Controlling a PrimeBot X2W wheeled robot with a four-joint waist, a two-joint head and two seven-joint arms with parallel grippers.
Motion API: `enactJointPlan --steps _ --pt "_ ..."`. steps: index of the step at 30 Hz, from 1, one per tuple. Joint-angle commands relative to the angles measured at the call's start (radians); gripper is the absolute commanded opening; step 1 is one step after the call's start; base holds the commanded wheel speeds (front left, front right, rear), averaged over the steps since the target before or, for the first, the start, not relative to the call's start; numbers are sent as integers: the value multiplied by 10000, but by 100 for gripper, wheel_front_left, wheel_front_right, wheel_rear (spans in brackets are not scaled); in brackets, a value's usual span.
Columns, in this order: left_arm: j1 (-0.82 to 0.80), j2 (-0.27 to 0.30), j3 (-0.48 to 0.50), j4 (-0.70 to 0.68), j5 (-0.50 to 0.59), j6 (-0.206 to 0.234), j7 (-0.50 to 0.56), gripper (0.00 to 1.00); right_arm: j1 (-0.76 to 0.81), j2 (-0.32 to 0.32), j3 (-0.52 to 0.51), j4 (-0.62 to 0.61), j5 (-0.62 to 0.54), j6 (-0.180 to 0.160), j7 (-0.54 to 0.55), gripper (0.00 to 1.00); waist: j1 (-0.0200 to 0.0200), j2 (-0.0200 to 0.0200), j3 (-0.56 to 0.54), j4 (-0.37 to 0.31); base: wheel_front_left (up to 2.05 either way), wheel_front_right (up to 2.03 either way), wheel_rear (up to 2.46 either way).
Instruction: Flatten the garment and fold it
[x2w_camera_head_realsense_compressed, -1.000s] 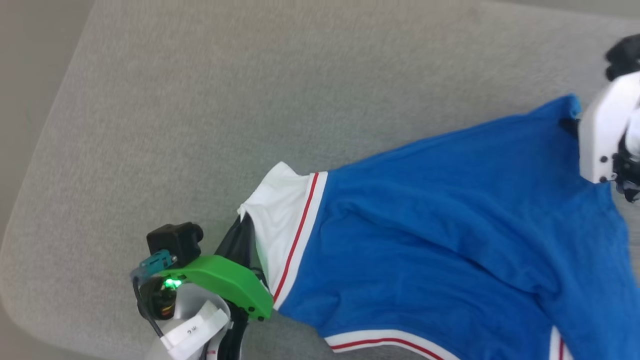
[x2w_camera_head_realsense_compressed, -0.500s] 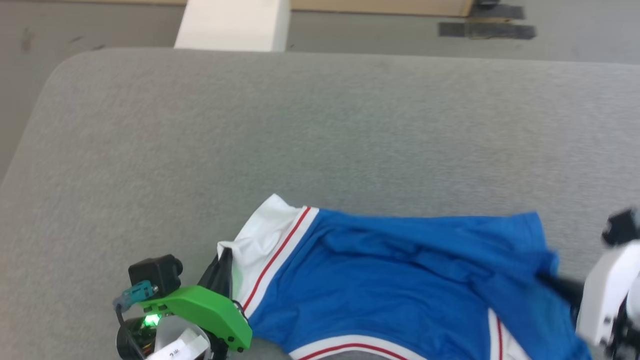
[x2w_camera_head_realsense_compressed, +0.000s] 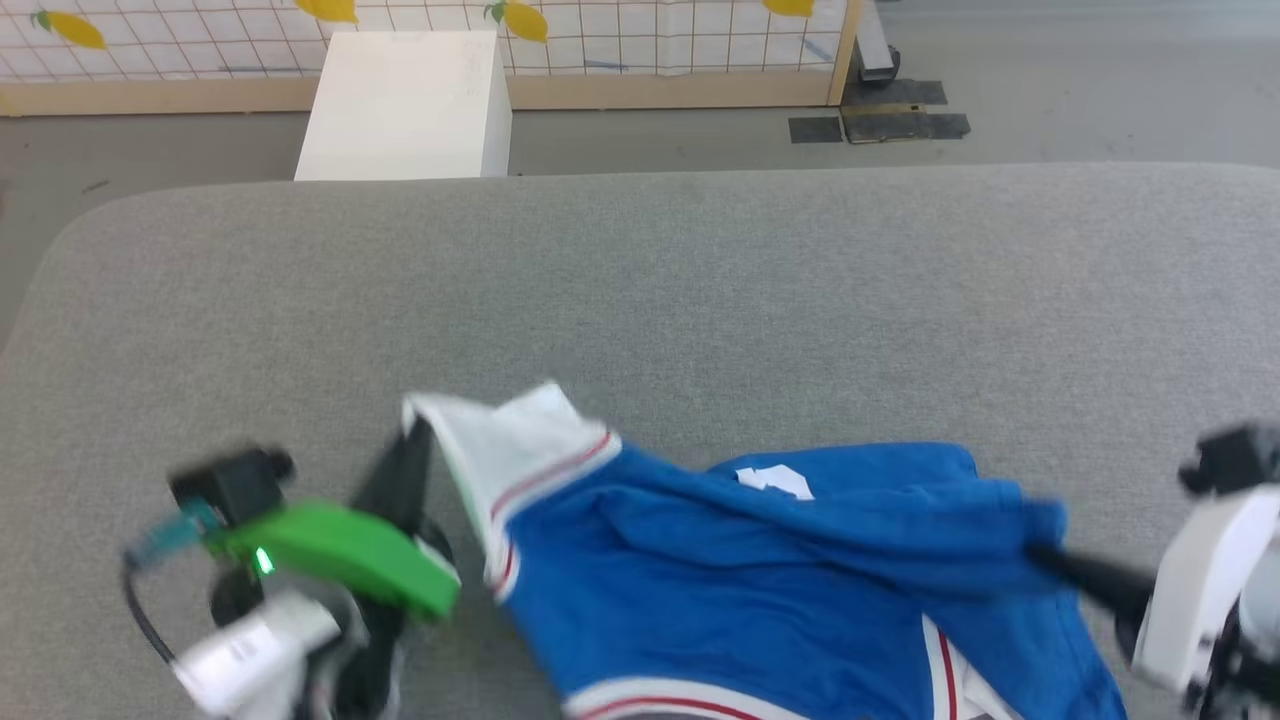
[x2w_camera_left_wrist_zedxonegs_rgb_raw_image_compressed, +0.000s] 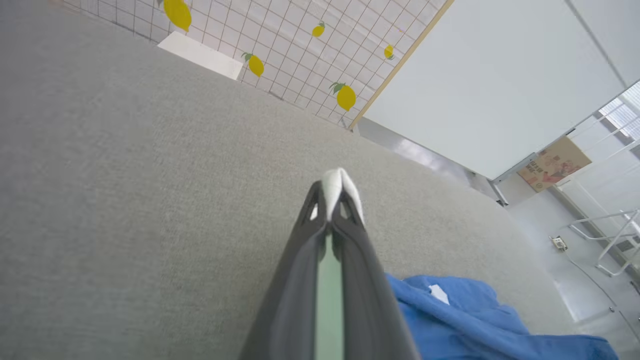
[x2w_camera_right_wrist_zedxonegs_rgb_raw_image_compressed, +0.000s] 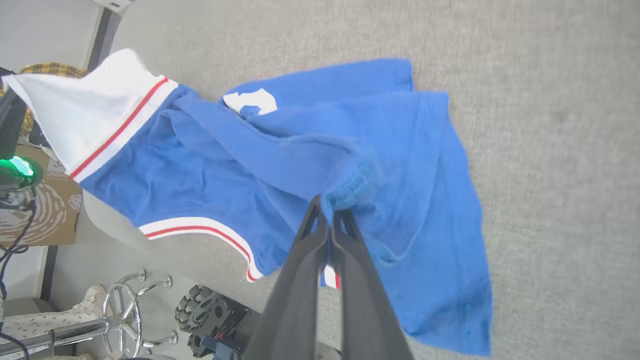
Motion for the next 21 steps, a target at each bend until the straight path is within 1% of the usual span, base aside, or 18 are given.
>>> enactJointPlan --steps 1,5,6,7,9,12,13,16,17,19,21 --pt "-726 183 252 2 -229 -200 121 0 -622 -175 11 -80 104 37 152 0 0 0 -38 1 0 0 0" --pt "-2657 763 518 279 -237 -564 614 0 -2071 -726 -88 -6 217 37 642 0 0 0 -86 91 0 0 0" --pt "-3112 864 519 381 -208 -622 749 0 -2408 -855 -122 67 249 37 740 0 0 0 -75 102 0 0 0" --pt "-3713 844 586 511 -347 -669 890 0 -2846 -1030 -165 179 280 37 854 0 0 0 -40 118 0 0 0" --pt "-4785 1089 499 874 -168 -779 1214 0 -3662 -1288 -203 473 302 37 1040 0 0 0 58 117 0 0 0" --pt "-6330 1137 452 1586 -136 -844 1577 0 -4834 -1695 -55 848 -2 37 1177 0 0 0 348 97 0 0 0" --pt "-6932 1076 502 1893 -234 -841 1696 0 -5299 -1783 48 1010 -120 37 1201 0 0 0 527 62 0 0 0" --pt "-8506 1142 520 2732 -69 -819 1871 0 -6553 -1903 323 1418 -526 37 1120 0 0 0 1084 -21 0 0 0" --pt "-9108 1279 410 3016 193 -848 1919 0 -7060 -1949 470 1532 -732 37 1020 0 0 0 1335 -66 0 0 0" --pt "-10166 1307 346 3537 475 -775 1912 0 -7991 -1958 743 1843 -1104 37 804 0 0 0 1787 -146 0 0 0" --pt "-11170 1299 218 4034 793 -708 1891 0 -8950 -1837 927 2236 -1430 37 523 0 0 0 2207 -221 0 0 0"
